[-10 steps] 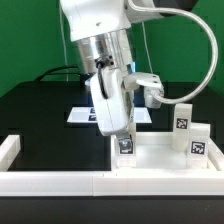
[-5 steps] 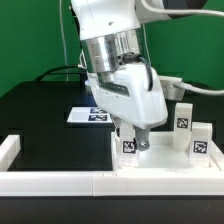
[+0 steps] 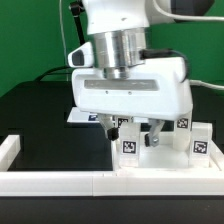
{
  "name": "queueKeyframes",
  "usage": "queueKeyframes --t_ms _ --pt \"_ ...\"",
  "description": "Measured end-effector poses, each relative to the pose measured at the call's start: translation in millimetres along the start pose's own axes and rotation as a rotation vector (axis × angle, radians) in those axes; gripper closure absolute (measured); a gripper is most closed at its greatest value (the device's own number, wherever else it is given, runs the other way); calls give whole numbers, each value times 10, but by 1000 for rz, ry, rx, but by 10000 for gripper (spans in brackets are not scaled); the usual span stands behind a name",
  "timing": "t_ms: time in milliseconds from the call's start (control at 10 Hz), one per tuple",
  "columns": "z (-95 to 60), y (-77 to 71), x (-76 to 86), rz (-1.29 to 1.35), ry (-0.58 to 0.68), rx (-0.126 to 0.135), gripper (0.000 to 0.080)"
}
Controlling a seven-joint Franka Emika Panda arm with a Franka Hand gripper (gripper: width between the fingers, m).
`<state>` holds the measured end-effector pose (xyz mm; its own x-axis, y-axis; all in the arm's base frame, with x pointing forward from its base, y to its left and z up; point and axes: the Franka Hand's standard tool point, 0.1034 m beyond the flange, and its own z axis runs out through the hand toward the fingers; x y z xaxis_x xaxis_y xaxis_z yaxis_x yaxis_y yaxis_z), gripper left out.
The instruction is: Assemble square table
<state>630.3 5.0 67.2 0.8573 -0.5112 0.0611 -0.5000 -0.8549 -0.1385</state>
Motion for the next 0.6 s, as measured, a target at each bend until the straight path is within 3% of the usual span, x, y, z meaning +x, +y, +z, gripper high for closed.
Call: queueKeyframes --t_ms 200,300,400,500,600 --pt "11 5 -2 -78 7 -1 187" --pt "12 5 -2 -51 7 -1 346" --pt "13 7 -2 -39 7 -1 346" --pt "19 14 -7 29 5 -2 483" --pt "21 18 -7 111 5 -2 511"
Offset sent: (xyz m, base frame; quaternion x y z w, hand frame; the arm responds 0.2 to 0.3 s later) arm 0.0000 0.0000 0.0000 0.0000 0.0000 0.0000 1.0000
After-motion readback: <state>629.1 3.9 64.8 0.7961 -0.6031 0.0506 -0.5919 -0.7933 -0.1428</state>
